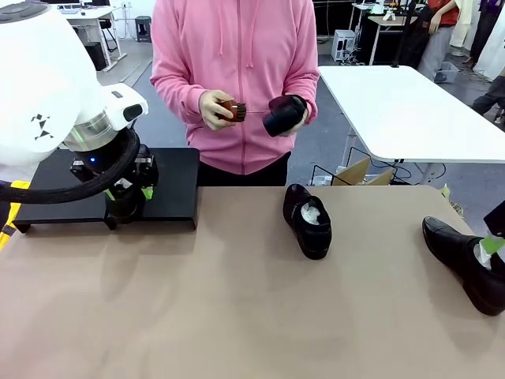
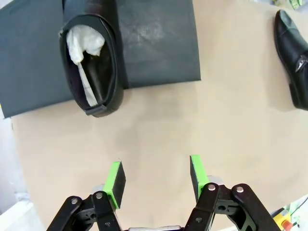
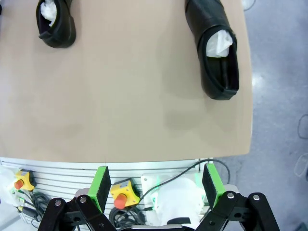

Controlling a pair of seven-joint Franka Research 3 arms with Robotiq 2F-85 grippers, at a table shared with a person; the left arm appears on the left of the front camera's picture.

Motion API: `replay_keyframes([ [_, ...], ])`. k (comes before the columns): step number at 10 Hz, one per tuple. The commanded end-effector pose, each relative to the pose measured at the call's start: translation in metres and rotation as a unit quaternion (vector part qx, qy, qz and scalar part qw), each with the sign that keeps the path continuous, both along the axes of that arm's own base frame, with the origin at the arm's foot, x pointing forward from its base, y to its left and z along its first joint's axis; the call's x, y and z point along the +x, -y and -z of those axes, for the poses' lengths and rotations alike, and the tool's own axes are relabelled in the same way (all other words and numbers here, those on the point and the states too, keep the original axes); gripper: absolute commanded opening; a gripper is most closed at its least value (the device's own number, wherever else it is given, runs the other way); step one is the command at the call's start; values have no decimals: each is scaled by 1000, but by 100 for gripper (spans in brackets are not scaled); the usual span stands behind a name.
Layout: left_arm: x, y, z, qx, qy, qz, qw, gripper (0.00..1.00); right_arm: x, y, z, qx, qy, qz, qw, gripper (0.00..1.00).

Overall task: Organize the shoes by placing them on the stand.
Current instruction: Pick up one Shoe and place it in the middle of the table.

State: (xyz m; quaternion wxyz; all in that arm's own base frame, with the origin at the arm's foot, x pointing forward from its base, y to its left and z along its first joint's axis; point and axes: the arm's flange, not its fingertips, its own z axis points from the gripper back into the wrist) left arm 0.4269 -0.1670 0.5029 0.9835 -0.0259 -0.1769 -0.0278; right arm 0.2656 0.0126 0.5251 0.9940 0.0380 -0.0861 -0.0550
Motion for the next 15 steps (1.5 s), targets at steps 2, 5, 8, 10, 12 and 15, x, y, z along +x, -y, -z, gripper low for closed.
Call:
replay_keyframes([
  [2, -26, 19, 13, -14, -33, 53, 998, 71, 4, -3, -1, 9, 7, 12, 1000, 100],
  [5, -64, 33, 37, -130, -98, 37, 986, 71, 10, -15, 17, -73, -1, -181, 981, 100],
  [8, -57, 15, 39, -171, -74, 0, 983, 71, 33, -19, 71, 17, -77, -288, 954, 100],
  [10, -65, 43, 43, -145, -107, 19, 983, 71, 48, -38, 98, -10, -129, -227, 965, 100],
  [12, -65, 43, 43, -145, -107, 19, 983, 71, 36, -30, 62, 1, -77, -277, 958, 100],
  [15, -65, 43, 43, -145, -107, 19, 983, 71, 57, -41, 88, -34, -105, -266, 958, 100],
])
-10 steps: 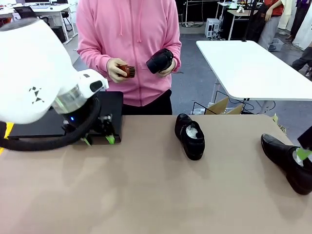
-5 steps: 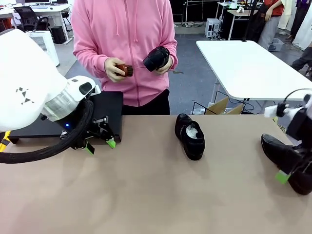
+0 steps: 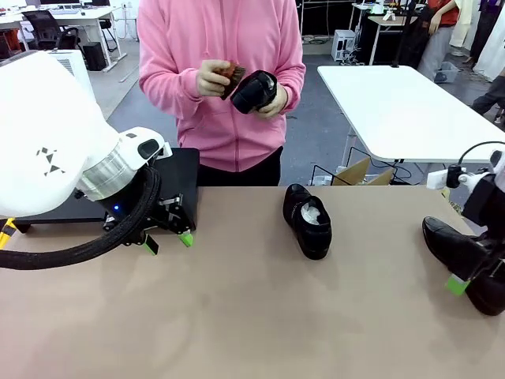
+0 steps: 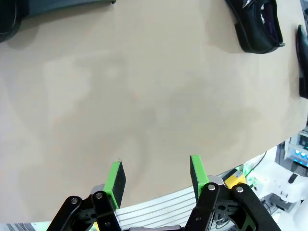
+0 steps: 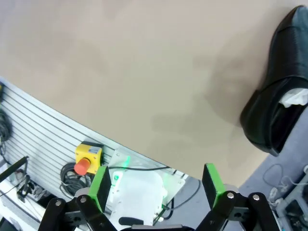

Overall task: Organize the shoes by placing them on the stand.
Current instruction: Pick up one Shoe and place it in the middle of the table.

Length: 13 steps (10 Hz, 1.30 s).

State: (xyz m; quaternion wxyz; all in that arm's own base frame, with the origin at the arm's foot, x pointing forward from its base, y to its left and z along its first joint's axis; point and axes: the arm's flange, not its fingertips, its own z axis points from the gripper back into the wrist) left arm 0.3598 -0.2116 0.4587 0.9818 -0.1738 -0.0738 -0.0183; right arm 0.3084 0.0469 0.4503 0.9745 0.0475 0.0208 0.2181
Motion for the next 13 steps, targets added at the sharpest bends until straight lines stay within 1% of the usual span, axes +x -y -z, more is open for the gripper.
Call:
replay_keyframes([
  [1, 2, -2, -1, 0, -2, 0, 1000, 71, 27, -4, 28, -34, -10, 26, 999, 100],
  [3, 2, -2, -1, 0, -2, 0, 1000, 71, 42, 17, 37, -65, 32, 80, 994, 100],
  [4, 2, -2, -1, 0, -2, 0, 1000, 71, 45, 29, 41, -67, 42, 102, 992, 100],
  [5, 2, -2, -1, 0, -2, 0, 1000, 71, 47, 40, 44, -70, 46, 116, 990, 100],
  [7, 2, -2, -1, 0, -2, 0, 1000, 71, 55, 59, 50, -83, 73, 126, 986, 100],
  [8, 2, -2, -1, 0, -2, 0, 1000, 71, 60, 63, 53, -85, 80, 132, 984, 100],
  [9, 2, -2, -1, 0, -2, 0, 1000, 71, 55, 56, 41, -63, 55, 117, 990, 100],
  [13, 2, -2, -1, 0, -2, 0, 1000, 71, 57, 58, 43, -68, 58, 118, 989, 100],
])
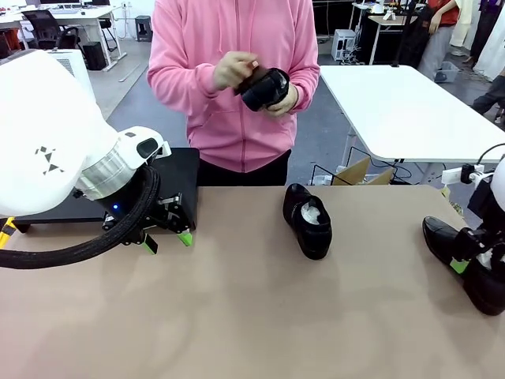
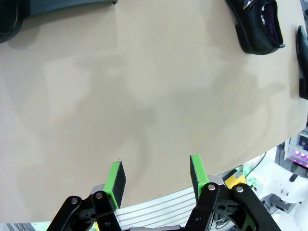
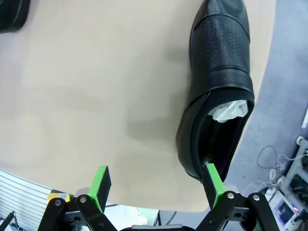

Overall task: Organize the shoes by placing them on the stand.
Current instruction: Pick up one Shoe and place it in the middle of the table.

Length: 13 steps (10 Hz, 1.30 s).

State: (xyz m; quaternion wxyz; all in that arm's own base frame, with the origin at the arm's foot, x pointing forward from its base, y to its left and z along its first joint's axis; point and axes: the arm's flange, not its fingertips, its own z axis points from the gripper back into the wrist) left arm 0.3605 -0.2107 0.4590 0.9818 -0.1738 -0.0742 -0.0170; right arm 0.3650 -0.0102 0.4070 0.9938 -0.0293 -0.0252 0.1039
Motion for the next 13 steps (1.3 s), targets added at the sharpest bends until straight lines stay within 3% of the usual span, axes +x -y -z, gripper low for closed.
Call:
replay_keyframes([
  [1, 2, -1, -1, 0, -2, 1, 1000, 71, 3, 2, 10, -4, 4, 12, 1000, 100],
  [6, 2, -1, -1, 0, -2, 1, 1000, 71, 13, 21, 36, 2, 70, 61, 996, 100],
  [13, 2, -1, -1, 0, -2, 1, 1000, 71, 16, 22, 65, -10, 36, 67, 997, 100],
])
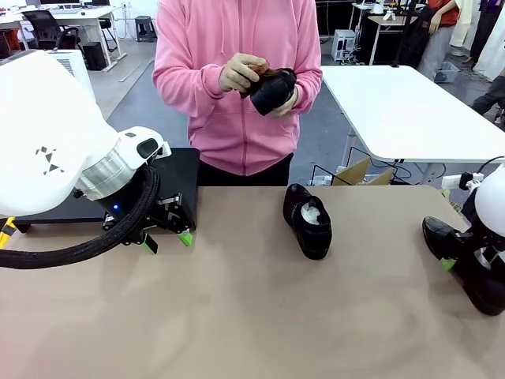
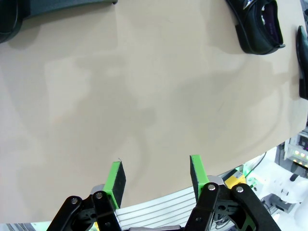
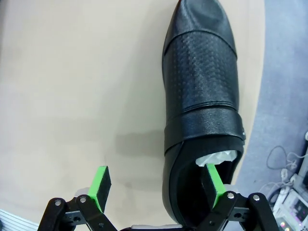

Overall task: Organize the shoes by placing them on the stand.
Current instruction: Pick up one Shoe and place it in the middle of the table.

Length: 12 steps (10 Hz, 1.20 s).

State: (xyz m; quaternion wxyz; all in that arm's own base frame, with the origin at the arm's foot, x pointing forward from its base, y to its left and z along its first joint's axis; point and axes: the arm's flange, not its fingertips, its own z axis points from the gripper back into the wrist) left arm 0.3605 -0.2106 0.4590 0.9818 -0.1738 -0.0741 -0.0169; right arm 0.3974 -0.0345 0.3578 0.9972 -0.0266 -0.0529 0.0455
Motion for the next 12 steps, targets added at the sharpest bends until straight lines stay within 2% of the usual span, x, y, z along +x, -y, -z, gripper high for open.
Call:
replay_keyframes([
  [1, 2, -1, -1, 0, -2, 1, 1000, 71, -14, -2, 20, -17, 3, 12, 1000, 100],
  [5, 2, -1, -1, 0, -2, 1, 1000, 71, -13, 1, 34, -26, 7, 1, 1000, 100],
  [6, 2, -1, -1, 0, -2, 1, 1000, 71, -15, 4, 36, -29, 8, 3, 1000, 88],
  [8, 2, -1, -1, 0, -2, 1, 1000, 71, -19, 6, 35, -34, 10, 6, 999, 49],
  [10, 2, -1, -1, 0, -2, 1, 1000, 71, -18, 9, 32, -47, 28, 8, 998, 10],
  [11, 2, -1, -1, 0, -2, 1, 1000, 71, -19, 9, 30, -46, 30, 9, 998, 0],
  [12, 2, -1, -1, 0, -2, 1, 1000, 71, -20, 10, 30, -48, 31, 11, 998, 0],
])
